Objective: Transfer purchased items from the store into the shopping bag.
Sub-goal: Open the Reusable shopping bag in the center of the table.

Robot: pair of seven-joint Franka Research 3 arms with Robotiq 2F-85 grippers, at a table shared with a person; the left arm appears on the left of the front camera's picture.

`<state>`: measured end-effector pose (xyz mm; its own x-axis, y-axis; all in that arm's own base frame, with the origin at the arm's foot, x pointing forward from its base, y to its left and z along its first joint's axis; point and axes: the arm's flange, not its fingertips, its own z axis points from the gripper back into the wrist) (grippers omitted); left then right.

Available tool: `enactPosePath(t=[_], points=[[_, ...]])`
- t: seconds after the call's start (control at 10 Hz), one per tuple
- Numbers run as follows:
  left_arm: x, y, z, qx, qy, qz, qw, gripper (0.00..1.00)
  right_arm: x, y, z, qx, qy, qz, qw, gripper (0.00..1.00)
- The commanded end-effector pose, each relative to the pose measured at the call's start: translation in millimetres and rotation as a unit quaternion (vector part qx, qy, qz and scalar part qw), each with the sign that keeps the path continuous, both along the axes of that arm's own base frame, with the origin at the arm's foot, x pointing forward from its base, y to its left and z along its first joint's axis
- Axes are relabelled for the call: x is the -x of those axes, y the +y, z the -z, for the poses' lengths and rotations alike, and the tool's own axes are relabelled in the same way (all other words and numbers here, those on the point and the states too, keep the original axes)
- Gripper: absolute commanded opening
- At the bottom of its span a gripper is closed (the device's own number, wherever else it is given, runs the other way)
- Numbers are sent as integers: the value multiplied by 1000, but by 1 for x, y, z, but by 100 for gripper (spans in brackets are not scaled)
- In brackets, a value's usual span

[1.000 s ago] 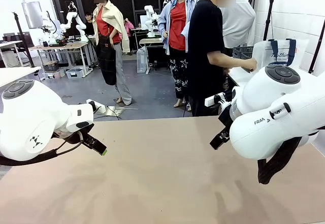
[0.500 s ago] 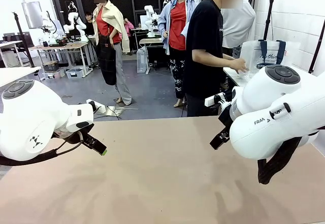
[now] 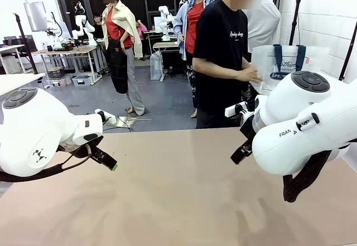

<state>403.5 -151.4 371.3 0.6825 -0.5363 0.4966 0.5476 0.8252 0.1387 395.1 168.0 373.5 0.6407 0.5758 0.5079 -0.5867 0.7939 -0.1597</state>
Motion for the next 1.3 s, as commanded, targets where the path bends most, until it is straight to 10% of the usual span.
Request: enactPosePath(t=[0.0,1.2], points=[[0,1,0,0,0,-1,1000,100,0,0,0,0,0,0,1000,100],[0,1,0,0,0,-1,1000,100,0,0,0,0,0,0,1000,100]])
